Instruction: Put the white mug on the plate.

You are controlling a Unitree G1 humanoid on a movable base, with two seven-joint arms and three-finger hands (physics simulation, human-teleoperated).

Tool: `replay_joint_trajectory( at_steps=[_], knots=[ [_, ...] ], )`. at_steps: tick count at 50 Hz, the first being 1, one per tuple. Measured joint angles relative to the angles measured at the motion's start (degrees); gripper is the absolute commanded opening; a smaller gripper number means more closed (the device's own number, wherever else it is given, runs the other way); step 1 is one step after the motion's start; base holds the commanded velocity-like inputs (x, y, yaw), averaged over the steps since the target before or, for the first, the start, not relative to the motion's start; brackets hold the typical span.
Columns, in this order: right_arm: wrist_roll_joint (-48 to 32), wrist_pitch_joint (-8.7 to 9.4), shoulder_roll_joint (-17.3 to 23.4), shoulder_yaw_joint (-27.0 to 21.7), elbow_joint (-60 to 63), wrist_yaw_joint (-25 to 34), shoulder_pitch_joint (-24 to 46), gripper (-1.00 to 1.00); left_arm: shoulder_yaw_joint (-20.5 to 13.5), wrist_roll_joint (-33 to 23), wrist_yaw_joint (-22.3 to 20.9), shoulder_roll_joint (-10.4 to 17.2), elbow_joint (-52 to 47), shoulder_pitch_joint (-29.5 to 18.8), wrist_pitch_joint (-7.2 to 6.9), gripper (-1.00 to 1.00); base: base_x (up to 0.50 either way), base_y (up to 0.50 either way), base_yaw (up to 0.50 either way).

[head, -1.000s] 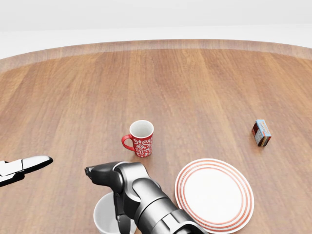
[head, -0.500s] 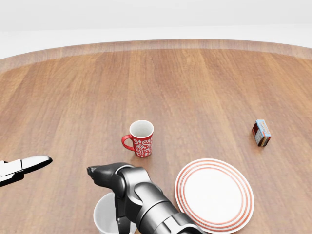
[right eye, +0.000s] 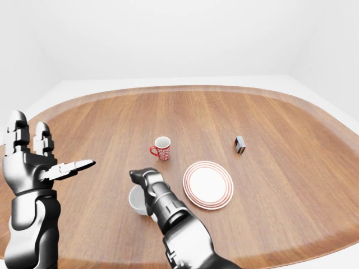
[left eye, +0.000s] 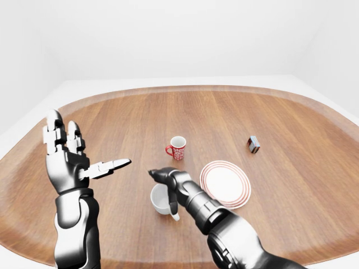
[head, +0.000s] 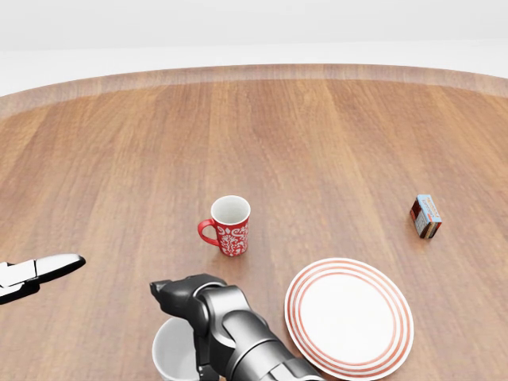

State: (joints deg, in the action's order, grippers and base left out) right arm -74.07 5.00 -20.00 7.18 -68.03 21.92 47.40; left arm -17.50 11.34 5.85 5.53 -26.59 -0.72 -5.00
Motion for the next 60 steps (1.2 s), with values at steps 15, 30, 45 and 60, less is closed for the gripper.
replay_joint_trajectory(
  at_steps=[15, 30, 45, 60],
  knots=[
    [-0.62, 0.00, 0.00, -0.48, -0.24, -1.46, -1.27, 1.00, 0.07, -0.02, 0.01, -0.09, -0.18, 0.16, 0.00, 1.00, 0.00, 0.00, 0.00],
    [-2.03, 0.00, 0.00, -0.34, -0.50, -2.26, -2.75, 1.00, 0.02, 0.15, -0.02, -0.08, 0.17, 0.10, 0.00, 1.00, 0.00, 0.00, 0.00],
    [-3.64, 0.00, 0.00, -0.54, -0.42, -3.08, -3.67, -0.22, -0.09, 0.37, 0.06, 0.00, -0.22, 0.04, 0.00, 1.00, 0.00, 0.00, 0.00],
    [-3.43, 0.00, 0.00, -0.35, -0.65, -4.93, -4.38, -1.00, -0.10, 0.34, 0.08, -0.07, -0.61, 0.22, 0.00, 1.00, 0.00, 0.00, 0.00]
  ],
)
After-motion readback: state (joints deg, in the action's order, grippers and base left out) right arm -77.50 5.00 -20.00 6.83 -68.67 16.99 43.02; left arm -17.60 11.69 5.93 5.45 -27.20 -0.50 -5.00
